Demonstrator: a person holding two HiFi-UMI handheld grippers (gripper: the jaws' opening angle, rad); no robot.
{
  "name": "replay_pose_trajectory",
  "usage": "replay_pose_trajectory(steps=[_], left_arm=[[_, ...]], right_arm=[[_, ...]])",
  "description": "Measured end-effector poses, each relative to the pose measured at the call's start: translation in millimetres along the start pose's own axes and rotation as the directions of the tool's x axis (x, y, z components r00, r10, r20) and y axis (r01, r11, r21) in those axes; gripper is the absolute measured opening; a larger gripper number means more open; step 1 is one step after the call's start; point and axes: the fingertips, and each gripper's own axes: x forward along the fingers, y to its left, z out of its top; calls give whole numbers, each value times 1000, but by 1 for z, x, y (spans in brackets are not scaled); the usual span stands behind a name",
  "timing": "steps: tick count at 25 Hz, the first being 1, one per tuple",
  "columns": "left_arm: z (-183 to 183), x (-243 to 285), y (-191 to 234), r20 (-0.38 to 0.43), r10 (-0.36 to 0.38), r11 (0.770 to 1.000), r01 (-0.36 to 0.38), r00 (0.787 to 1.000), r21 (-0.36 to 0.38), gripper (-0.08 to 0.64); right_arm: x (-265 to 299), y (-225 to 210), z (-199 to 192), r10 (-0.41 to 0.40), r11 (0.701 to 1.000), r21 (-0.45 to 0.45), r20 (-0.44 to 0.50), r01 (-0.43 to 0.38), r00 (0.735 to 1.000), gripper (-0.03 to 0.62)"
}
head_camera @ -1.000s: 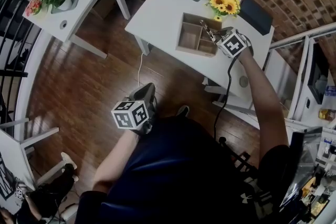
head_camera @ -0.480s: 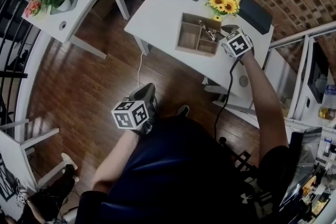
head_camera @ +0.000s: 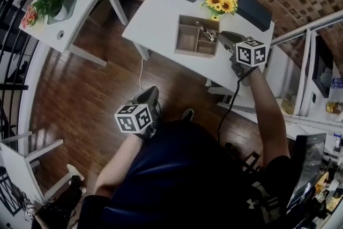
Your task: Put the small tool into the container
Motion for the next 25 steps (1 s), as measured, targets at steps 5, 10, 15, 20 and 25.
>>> replay_pose_trajectory(steps=[5, 10, 15, 20, 25], left_arm=[[0, 18, -22, -32, -50, 998, 51, 998, 39, 3], [2, 34, -46, -66, -100, 991, 106, 993, 85, 3], [1, 47, -70, -97, -130, 979, 144, 987, 146, 3], [1, 54, -94, -104, -181, 961, 198, 978, 191, 3], [3, 52, -100, -94, -192, 953, 208, 977, 219, 3]], right_arm=[[-50, 35, -3, 91, 943, 295, 224, -156, 970, 25], [-90, 57, -24, 25, 903, 395, 350, -172, 936, 11], [-114, 76, -47, -63, 874, 464, 398, -142, 915, 11], [-112, 104, -70, -54, 888, 444, 356, -118, 933, 11], [-107, 123, -72, -47, 917, 387, 345, -96, 937, 11]])
